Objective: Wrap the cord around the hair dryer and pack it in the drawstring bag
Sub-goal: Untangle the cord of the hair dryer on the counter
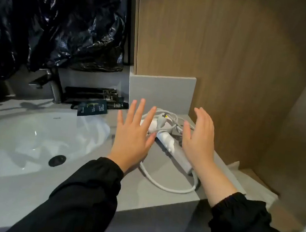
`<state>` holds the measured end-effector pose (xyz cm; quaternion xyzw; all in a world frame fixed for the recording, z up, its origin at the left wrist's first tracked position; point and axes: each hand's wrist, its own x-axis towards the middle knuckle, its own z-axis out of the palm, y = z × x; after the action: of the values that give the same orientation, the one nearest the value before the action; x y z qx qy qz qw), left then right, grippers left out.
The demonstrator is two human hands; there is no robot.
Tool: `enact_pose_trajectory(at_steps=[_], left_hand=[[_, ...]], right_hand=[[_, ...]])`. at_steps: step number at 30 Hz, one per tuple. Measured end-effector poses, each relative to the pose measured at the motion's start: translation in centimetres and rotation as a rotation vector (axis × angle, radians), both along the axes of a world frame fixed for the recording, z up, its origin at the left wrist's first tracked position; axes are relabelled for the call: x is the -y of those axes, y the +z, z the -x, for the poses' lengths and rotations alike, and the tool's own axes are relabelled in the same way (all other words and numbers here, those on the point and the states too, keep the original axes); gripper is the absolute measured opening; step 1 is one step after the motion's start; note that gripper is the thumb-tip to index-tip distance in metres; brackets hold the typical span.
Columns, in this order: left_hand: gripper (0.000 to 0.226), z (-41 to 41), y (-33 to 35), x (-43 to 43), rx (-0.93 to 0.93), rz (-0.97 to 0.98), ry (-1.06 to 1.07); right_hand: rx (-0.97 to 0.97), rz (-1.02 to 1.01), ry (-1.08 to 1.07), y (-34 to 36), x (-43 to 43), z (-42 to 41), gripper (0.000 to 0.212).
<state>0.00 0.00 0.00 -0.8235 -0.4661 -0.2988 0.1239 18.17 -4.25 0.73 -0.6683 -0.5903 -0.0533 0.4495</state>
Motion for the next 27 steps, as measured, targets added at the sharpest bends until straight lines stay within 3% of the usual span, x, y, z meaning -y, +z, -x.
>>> enact_pose_trajectory(at_steps=[3,8,14,22,27], left_hand=[[0.060,0.4,-1.3,1.4,0.085,-0.009,-0.032],[0.060,1.5,-2.3,1.8,0.292,0.103,-0.068],[0.064,2.7,-2.8,2.2,0.451,0.311,-0.082],[0.060,1.3,-1.9,1.3,0.411,0.100,-0.156],[0.072,0.8,-2.0,-0.4,0.331,0.122,-0.265]], right_hand=[[-0.187,-0.108,-0.011,-2.0,1.7,-0.2,0.045],[-0.478,-0.077,0.028,-2.9,3.3,-0.7,0.042],[-0.599,-0.090,0.052,-2.9,4.3,-0.9,0.036],[-0.469,-0.053,0.152,-1.4,3.3,-1.2,0.030],[-0.304,-0.011,0.264,0.2,-1.2,0.4,0.036]])
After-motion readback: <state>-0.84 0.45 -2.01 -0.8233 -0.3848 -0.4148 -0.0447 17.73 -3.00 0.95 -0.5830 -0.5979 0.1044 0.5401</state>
